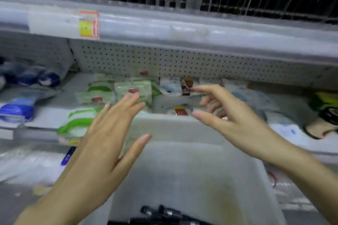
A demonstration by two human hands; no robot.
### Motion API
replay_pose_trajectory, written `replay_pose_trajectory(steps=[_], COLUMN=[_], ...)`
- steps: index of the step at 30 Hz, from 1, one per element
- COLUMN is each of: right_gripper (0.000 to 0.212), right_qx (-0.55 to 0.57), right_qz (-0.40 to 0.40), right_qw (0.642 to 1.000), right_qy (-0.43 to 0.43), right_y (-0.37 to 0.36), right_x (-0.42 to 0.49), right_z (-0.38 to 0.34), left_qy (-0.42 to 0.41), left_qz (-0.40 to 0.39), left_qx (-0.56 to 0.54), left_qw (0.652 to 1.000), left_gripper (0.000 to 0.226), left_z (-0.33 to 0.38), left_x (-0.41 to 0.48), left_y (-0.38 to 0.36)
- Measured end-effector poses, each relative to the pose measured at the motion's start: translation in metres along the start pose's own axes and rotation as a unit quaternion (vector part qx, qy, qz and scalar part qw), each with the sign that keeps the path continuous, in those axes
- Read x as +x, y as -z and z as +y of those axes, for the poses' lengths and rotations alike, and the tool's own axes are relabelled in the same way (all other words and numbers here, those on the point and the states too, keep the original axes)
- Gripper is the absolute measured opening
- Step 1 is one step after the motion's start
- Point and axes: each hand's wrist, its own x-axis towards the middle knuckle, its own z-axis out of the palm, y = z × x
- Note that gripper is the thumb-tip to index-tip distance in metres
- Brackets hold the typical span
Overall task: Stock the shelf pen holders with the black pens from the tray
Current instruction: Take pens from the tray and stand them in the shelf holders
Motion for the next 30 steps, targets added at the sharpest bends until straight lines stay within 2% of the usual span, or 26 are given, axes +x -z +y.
replay_pose_trajectory(steps=[3,5,9,14,22,30], right_gripper=[0.059,0.044,0.030,0.038,0.018,0.020], right_qx=[0.056,0.078,0.066,0.010,0.022,0.040], right_qz=[-0.093,-0.146,-0.237,-0.353,-0.386,-0.426], right_qw=[0.989,0.976,0.953,0.914,0.897,0.877], right_qy=[-0.104,-0.141,-0.178,-0.201,-0.214,-0.216], right_y=[-0.051,-0.079,-0.112,-0.123,-0.120,-0.123], right_x=[-0.023,-0.039,-0.061,-0.074,-0.065,-0.061], right_z=[0.023,0.032,0.038,0.042,0.051,0.056], left_qy=[0.068,0.110,0.153,0.155,0.171,0.170], left_qz=[-0.035,-0.026,-0.042,-0.077,-0.097,-0.109], left_qx=[0.008,-0.004,-0.049,-0.050,-0.047,-0.050], left_qw=[0.997,0.994,0.986,0.984,0.979,0.978], left_gripper=[0.055,0.052,0.053,0.067,0.074,0.080], left_z=[-0.020,-0.028,-0.037,-0.042,-0.045,-0.049], left_x=[-0.041,-0.060,-0.077,-0.081,-0.076,-0.073], left_y=[-0.012,-0.015,-0.022,-0.037,-0.042,-0.043])
